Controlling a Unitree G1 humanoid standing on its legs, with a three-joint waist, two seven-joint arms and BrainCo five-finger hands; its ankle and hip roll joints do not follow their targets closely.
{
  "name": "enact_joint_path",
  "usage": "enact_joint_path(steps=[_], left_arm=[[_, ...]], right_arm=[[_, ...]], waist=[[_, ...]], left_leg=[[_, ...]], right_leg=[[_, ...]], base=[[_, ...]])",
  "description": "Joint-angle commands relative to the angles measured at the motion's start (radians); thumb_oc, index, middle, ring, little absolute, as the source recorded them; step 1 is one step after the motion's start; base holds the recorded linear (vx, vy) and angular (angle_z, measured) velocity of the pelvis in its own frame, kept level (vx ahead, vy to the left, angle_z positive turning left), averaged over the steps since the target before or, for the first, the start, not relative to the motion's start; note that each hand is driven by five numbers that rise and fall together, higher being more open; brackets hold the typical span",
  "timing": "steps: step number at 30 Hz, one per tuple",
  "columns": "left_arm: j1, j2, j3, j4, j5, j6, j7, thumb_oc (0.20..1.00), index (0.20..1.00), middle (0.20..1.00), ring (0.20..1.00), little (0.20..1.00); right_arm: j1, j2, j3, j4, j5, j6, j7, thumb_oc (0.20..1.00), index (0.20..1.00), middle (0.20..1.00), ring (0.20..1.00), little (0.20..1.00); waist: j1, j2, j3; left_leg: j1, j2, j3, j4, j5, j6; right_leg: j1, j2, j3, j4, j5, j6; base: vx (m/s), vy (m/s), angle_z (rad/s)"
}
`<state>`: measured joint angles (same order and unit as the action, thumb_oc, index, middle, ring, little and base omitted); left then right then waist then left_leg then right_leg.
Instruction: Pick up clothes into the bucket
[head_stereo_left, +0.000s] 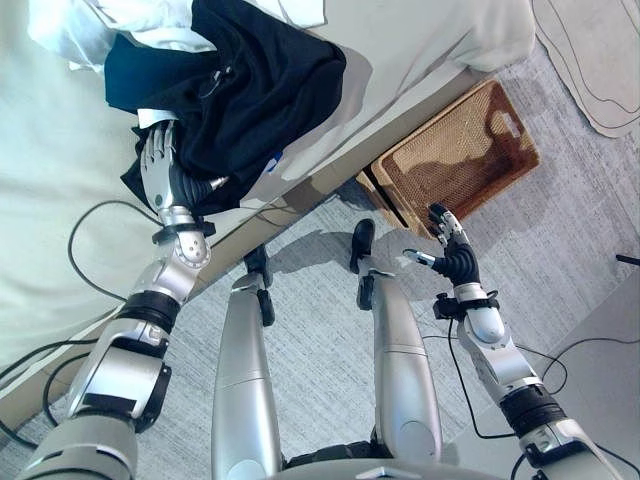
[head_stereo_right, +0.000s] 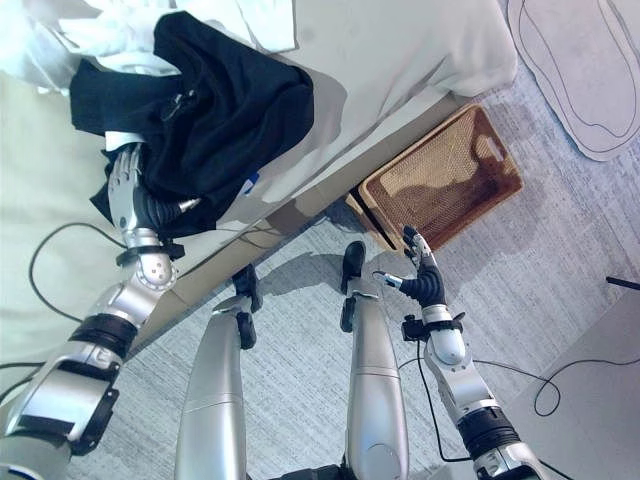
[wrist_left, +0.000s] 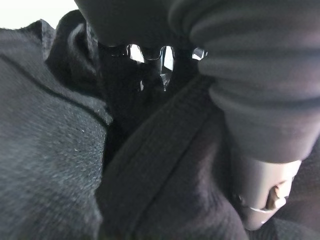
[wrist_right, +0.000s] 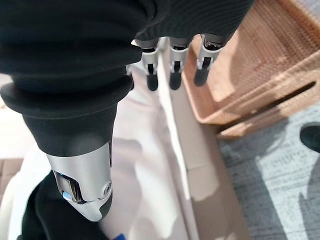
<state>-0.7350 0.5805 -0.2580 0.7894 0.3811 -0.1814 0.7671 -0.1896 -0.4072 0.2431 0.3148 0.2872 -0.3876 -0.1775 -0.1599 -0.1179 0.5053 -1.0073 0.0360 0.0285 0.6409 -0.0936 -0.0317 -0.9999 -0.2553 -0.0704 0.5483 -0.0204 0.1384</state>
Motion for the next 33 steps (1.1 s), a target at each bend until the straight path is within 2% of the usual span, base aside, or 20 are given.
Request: enact_joint_path(steps=[1, 7, 8, 9, 14, 15, 16, 17, 18, 22, 27, 29, 33], left_arm=[[-0.006, 0.018, -0.023, 0.061, 0.049, -0.003, 0.016, 1.0, 1.0, 1.0, 1.0, 1.0], [-0.065, 0.011, -0.087, 0.142, 0.048, 0.012, -0.076, 1.0, 1.0, 1.0, 1.0, 1.0], [-0.074, 0.008, -0.097, 0.152, 0.05, 0.015, -0.09, 0.787, 0.787, 0.787, 0.787, 0.787], [-0.084, -0.001, -0.106, 0.171, 0.032, 0.014, -0.13, 0.2, 0.2, 0.2, 0.2, 0.2], [-0.065, -0.012, -0.095, 0.16, 0.018, -0.002, -0.152, 0.2, 0.2, 0.2, 0.2, 0.2], [-0.035, -0.018, -0.08, 0.14, 0.011, -0.016, -0.154, 0.2, 0.2, 0.2, 0.2, 0.2], [-0.013, -0.024, -0.068, 0.122, 0.003, -0.025, -0.153, 0.2, 0.2, 0.2, 0.2, 0.2], [-0.011, -0.024, -0.067, 0.122, 0.003, -0.025, -0.154, 0.2, 0.2, 0.2, 0.2, 0.2], [0.016, -0.03, -0.051, 0.098, -0.003, -0.035, -0.151, 0.2, 0.2, 0.2, 0.2, 0.2], [0.129, -0.054, -0.002, 0.016, -0.017, -0.07, -0.154, 0.2, 0.2, 0.2, 0.2, 0.2], [0.258, -0.078, 0.043, -0.078, -0.043, -0.111, -0.181, 0.2, 0.2, 0.2, 0.2, 0.2], [0.259, -0.078, 0.044, -0.079, -0.043, -0.111, -0.181, 0.2, 0.2, 0.2, 0.2, 0.2], [0.352, -0.079, 0.077, -0.208, -0.047, -0.148, -0.216, 0.2, 0.2, 0.2, 0.2, 0.2]], right_arm=[[0.055, -0.032, -0.012, -0.061, 0.032, -0.061, 0.012, 1.0, 1.0, 1.0, 1.0, 1.0], [0.03, -0.036, -0.007, -0.06, 0.033, -0.057, 0.021, 1.0, 1.0, 1.0, 1.0, 1.0], [0.026, -0.035, -0.008, -0.059, 0.032, -0.055, 0.022, 1.0, 1.0, 1.0, 1.0, 1.0], [0.022, -0.035, -0.011, -0.059, 0.033, -0.053, 0.027, 1.0, 1.0, 1.0, 1.0, 1.0], [0.027, -0.029, -0.02, -0.057, 0.034, -0.051, 0.032, 1.0, 1.0, 1.0, 1.0, 1.0], [0.028, -0.023, -0.026, -0.052, 0.032, -0.051, 0.032, 1.0, 1.0, 1.0, 1.0, 1.0], [0.028, -0.022, -0.028, -0.049, 0.031, -0.051, 0.031, 1.0, 1.0, 1.0, 1.0, 1.0], [0.029, -0.023, -0.027, -0.048, 0.031, -0.051, 0.031, 1.0, 1.0, 1.0, 1.0, 1.0], [0.03, -0.02, -0.032, -0.046, 0.03, -0.049, 0.03, 1.0, 1.0, 1.0, 1.0, 1.0], [0.034, -0.011, -0.048, -0.029, 0.019, -0.046, 0.022, 1.0, 1.0, 1.0, 1.0, 1.0], [0.035, -0.003, -0.059, 0.0, -0.001, -0.037, 0.019, 1.0, 1.0, 1.0, 1.0, 1.0], [0.036, -0.003, -0.058, 0.0, -0.001, -0.037, 0.019, 1.0, 1.0, 1.0, 1.0, 1.0], [0.048, 0.002, -0.071, 0.025, -0.019, -0.026, 0.023, 1.0, 1.0, 1.0, 1.0, 1.0]], waist=[[-0.013, 0.012, -0.11], [-0.026, 0.013, -0.123], [-0.028, 0.015, -0.124], [-0.031, 0.016, -0.128], [-0.034, 0.022, -0.141], [-0.034, 0.023, -0.144], [-0.03, 0.026, -0.146], [-0.027, 0.028, -0.149], [-0.026, 0.028, -0.148], [-0.007, 0.037, -0.154], [0.024, 0.048, -0.166], [0.024, 0.048, -0.163], [0.055, 0.056, -0.174]], left_leg=[[-0.064, 0.017, -0.033, 0.05, -0.032, -0.004], [-0.087, 0.018, -0.031, 0.048, -0.026, -0.005], [-0.088, 0.019, -0.029, 0.046, -0.026, -0.004], [-0.087, 0.021, -0.029, 0.045, -0.026, -0.003], [-0.077, 0.021, -0.025, 0.028, -0.021, -0.002], [-0.074, 0.014, -0.017, 0.008, 0.014, 0.006], [-0.065, 0.013, -0.016, 0.004, 0.014, 0.006], [-0.052, 0.018, -0.021, 0.012, -0.02, 0.0], [-0.05, 0.011, -0.015, -0.007, 0.016, 0.007], [0.006, 0.007, -0.012, -0.03, 0.013, 0.008], [0.141, -0.001, -0.009, -0.115, 0.022, 0.003], [0.147, -0.002, -0.009, -0.117, 0.023, 0.002], [0.308, -0.011, -0.019, -0.215, 0.04, -0.006]], right_leg=[[-0.04, -0.034, 0.045, 0.017, 0.058, 0.058], [-0.062, -0.032, 0.046, 0.011, 0.068, 0.058], [-0.062, -0.031, 0.046, 0.008, 0.068, 0.059], [-0.064, -0.028, 0.049, 0.005, 0.07, 0.06], [-0.057, -0.029, 0.048, -0.012, 0.074, 0.061], [-0.054, -0.035, 0.045, -0.036, 0.107, 0.055], [-0.047, -0.036, 0.044, -0.039, 0.107, 0.055], [-0.038, -0.03, 0.045, -0.025, 0.075, 0.062], [-0.036, -0.038, 0.04, -0.044, 0.106, 0.055], [0.019, -0.042, 0.033, -0.06, 0.102, 0.055], [0.155, -0.05, 0.009, -0.129, 0.109, 0.061], [0.161, -0.05, 0.008, -0.132, 0.11, 0.061], [0.332, -0.062, -0.022, -0.226, 0.124, 0.067]], base=[[0.0, 0.0, 0.0], [0.0, 0.0, 0.0], [0.0, 0.034, -0.03], [0.01, 0.027, -0.04], [0.0, 0.018, -0.03], [-0.04, 0.027, 0.0], [0.0, 0.0, 0.0], [0.0, 0.0, 0.0], [0.02, -0.001, -0.06], [0.02, -0.008, -0.01], [0.04, -0.021, 0.02], [0.04, -0.019, 0.06], [0.09, -0.041, 0.1]])
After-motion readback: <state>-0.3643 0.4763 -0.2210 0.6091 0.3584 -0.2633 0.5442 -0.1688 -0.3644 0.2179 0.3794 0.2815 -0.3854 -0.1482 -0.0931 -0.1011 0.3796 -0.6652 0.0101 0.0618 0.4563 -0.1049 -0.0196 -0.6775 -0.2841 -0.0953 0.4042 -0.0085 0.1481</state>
